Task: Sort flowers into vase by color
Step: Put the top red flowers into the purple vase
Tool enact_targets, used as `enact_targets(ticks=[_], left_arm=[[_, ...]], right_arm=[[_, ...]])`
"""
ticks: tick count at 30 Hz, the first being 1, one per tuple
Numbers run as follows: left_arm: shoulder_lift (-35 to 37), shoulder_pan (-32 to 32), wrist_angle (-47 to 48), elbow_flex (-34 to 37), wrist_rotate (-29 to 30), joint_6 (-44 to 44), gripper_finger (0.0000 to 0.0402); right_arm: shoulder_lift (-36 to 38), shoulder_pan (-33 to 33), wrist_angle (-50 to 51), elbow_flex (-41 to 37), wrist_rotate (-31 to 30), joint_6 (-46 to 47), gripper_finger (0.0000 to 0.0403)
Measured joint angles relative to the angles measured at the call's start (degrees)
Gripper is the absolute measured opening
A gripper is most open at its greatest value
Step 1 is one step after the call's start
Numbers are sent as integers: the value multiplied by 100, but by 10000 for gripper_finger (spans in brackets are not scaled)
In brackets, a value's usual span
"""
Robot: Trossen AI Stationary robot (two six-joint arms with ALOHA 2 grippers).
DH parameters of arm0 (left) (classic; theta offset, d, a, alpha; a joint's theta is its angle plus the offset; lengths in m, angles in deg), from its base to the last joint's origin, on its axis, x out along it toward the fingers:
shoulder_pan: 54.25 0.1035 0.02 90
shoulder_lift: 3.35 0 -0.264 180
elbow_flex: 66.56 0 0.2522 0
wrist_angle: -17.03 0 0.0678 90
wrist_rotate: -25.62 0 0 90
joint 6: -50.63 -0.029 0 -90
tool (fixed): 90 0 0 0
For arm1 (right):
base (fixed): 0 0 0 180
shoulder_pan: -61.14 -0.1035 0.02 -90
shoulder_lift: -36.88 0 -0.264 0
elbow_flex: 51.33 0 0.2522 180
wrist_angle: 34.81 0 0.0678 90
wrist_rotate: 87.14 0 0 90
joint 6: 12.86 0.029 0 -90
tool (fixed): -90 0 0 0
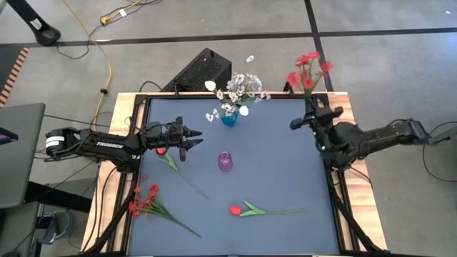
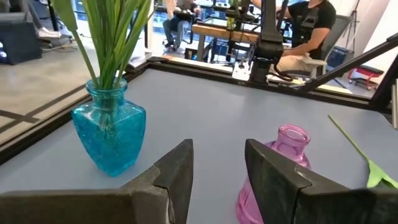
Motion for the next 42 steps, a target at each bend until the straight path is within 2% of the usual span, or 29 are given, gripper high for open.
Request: enact_targets(ticks=[3,8,10,12,17,21,24,30,35,42], left_arm=[[0,0,-82,0,-16,7,135],[-1,0,-499,0,-558,294,135],[-2,-20,-803,0,-851,453,135],[-2,-132,-1153,-2,-1029,507,135],[-2,-621,-1815,-2,-1042,331,135],[-15,-1028,-1984,-57,-641,279,135],[-138,-1331,-1916,-271,-191,182,135],[-615,-1652,-1543,-847,207,-266,155],[-1170,-1755,-1503,-1196,153,-413,194],[-1861,-1766,-1525,-1587,165,-651,245]], right_arm=[[-8,86,-144,1,1480,290,31],[-280,371,-310,0,4634,1067,28],[-587,470,-647,2,5552,1306,29],[-981,511,-1090,2,6085,1469,30],[-2066,503,-2615,2,6655,1502,28],[-2870,503,-3374,212,6964,1692,31],[-3451,503,-3445,601,7191,1777,31],[-4599,490,-3407,1385,7458,1769,29],[-5223,444,-3439,1846,7531,1949,29],[-5610,416,-3458,2145,7540,1935,32]])
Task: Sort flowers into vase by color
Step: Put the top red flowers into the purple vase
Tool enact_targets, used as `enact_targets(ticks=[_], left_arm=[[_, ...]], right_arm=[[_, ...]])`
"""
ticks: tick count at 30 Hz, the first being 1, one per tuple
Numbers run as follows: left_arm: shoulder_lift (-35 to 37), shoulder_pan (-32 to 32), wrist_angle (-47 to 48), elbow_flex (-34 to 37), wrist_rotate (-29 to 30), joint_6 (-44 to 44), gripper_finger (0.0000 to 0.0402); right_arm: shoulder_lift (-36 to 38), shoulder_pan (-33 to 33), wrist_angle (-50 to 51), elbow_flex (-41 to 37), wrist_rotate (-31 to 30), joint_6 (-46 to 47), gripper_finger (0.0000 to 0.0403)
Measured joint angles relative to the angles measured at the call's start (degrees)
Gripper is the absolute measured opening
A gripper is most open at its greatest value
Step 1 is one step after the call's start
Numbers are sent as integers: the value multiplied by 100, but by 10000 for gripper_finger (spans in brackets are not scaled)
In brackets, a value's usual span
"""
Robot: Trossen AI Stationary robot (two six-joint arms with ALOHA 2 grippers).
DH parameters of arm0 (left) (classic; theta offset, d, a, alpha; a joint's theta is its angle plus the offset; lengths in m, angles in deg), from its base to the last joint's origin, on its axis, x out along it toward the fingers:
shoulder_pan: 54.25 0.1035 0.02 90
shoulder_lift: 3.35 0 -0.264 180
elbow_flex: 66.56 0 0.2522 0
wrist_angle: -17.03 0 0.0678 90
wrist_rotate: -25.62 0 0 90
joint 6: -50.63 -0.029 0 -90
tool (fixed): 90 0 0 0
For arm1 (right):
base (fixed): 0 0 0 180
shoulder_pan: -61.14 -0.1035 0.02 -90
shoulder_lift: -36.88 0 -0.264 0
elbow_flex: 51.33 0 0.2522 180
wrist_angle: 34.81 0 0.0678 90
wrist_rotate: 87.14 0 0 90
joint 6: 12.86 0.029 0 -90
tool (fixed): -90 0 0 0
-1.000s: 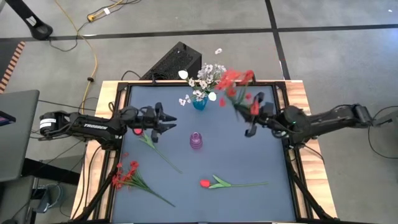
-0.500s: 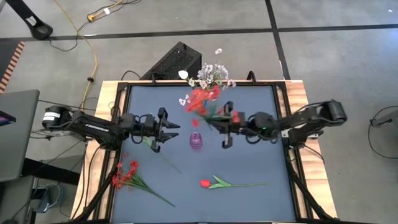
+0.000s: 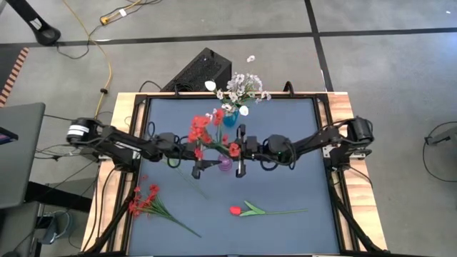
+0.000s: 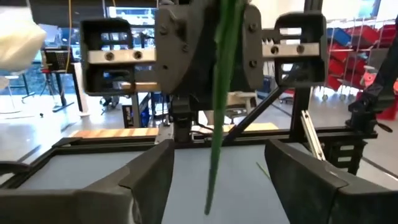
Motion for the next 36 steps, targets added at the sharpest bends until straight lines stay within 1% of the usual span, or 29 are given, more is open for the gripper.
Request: enact_targets(ticks=[3,6,14,20,24,26,29,34,36], left_arm=[[-108,0,-111,-69,-27,-3,252],[-124,2,-256,-67,-184,-20,253],[-16,4,-390,-65,-168,-123,252],[-16,45,-500,-65,-132,-104,230],[-16,110,-493,-63,-177,-9,195],[-16,115,-491,-63,-216,-9,169],[-16,158,-460,-63,-232,-4,124],[-16,225,-406,-63,-230,52,41],[-16,249,-375,-61,-327,61,14]], right_arm=[[0,4,2,4,-23,-12,29],[18,8,14,4,-42,-52,27],[19,59,24,1,-63,-46,29],[17,53,34,1,-62,-48,32],[17,55,36,1,-63,-50,31],[17,55,36,-1,-63,-49,29],[17,55,42,-1,-63,-48,32],[17,55,95,-1,-66,-47,53],[17,55,133,-1,-66,-21,58]])
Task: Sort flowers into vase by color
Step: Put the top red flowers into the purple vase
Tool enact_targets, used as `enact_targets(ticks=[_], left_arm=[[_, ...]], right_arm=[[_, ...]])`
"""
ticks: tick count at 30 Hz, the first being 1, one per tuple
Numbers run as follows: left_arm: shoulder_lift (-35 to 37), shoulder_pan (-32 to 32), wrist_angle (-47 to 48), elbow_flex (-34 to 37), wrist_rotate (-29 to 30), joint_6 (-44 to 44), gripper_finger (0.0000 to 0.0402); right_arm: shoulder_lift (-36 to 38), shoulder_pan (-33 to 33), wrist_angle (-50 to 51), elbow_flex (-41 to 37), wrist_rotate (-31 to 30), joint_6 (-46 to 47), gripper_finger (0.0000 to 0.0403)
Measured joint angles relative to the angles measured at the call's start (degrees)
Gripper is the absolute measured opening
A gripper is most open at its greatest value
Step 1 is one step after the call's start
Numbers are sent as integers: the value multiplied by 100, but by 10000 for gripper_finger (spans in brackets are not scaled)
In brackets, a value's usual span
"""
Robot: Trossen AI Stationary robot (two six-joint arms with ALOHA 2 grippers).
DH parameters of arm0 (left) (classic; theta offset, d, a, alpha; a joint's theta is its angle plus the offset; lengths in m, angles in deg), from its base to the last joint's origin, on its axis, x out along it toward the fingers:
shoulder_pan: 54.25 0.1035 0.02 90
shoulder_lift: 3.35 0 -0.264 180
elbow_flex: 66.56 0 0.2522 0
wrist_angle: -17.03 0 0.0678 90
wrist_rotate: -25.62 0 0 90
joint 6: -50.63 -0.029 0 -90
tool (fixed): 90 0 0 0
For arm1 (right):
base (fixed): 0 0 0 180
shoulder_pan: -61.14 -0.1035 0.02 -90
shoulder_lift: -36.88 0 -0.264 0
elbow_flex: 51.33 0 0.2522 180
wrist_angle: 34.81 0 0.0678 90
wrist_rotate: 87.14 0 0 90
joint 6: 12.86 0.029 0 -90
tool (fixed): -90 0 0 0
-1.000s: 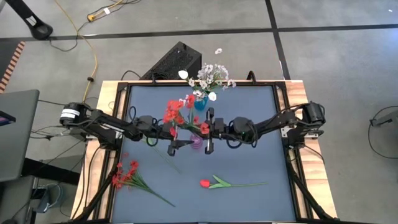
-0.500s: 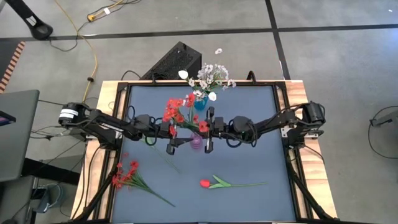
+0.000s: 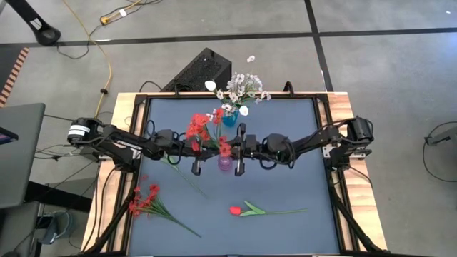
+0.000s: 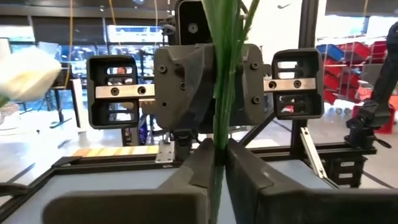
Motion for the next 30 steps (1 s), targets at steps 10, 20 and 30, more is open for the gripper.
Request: enact_targets(ticks=[10,20,30], left_arm=[[0,9,167,4,9,2,11],[479,156,243,269,124,-9,11],[719,149,461,659,453,151,11]], right_arm=[[183,13,518,-4,-10,-25,69],[1212,37,3008,-7,9,21,181],[1685,-50,5093,-4,5,63,248]])
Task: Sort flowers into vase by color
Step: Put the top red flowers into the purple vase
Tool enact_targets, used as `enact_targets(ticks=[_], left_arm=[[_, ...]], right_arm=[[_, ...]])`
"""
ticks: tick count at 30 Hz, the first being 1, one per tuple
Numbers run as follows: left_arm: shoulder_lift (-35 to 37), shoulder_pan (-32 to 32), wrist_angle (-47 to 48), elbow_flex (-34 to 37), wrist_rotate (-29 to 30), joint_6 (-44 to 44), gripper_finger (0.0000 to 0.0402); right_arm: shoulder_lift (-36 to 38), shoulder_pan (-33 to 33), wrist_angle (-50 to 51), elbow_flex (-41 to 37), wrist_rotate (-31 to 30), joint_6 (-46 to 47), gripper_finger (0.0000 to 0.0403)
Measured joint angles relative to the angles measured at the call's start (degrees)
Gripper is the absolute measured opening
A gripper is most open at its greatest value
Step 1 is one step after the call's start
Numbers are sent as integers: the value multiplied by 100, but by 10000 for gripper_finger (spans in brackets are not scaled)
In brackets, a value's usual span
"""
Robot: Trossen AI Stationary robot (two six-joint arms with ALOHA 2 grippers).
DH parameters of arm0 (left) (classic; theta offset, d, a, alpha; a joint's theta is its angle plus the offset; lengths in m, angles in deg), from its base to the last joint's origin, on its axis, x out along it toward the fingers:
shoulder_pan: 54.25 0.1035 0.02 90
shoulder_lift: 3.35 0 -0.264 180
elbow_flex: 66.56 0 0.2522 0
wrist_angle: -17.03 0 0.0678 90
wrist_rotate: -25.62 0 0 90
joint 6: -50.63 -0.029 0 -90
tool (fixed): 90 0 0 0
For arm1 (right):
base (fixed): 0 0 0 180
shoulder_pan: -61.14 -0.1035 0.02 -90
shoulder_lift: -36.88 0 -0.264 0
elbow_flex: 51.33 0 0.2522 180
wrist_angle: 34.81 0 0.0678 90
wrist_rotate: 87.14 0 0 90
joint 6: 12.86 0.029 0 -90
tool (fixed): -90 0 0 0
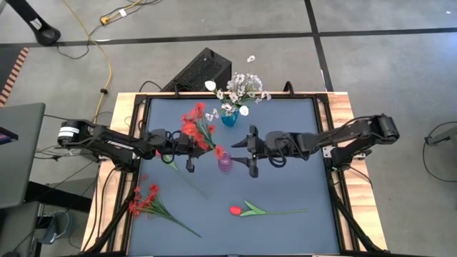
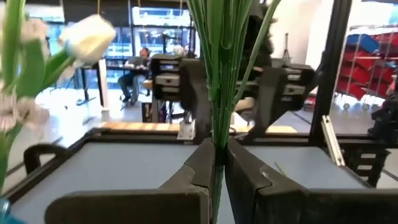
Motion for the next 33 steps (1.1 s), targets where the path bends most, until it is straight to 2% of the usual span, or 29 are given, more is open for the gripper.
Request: enact_targets(ticks=[9,18,26,33], left_arm=[[-22,0,-147,-21,62,-72,11],[-22,-178,-131,-15,477,-56,11],[-906,-330,-549,-301,626,-126,11],[-833,-254,-501,-283,559,-116,11]], right_arm=[[-11,-16,97,0,-2,17,249],[-11,21,90,0,-6,-26,249],[-11,54,70,0,-13,-28,249],[-11,38,88,0,-13,-2,249]])
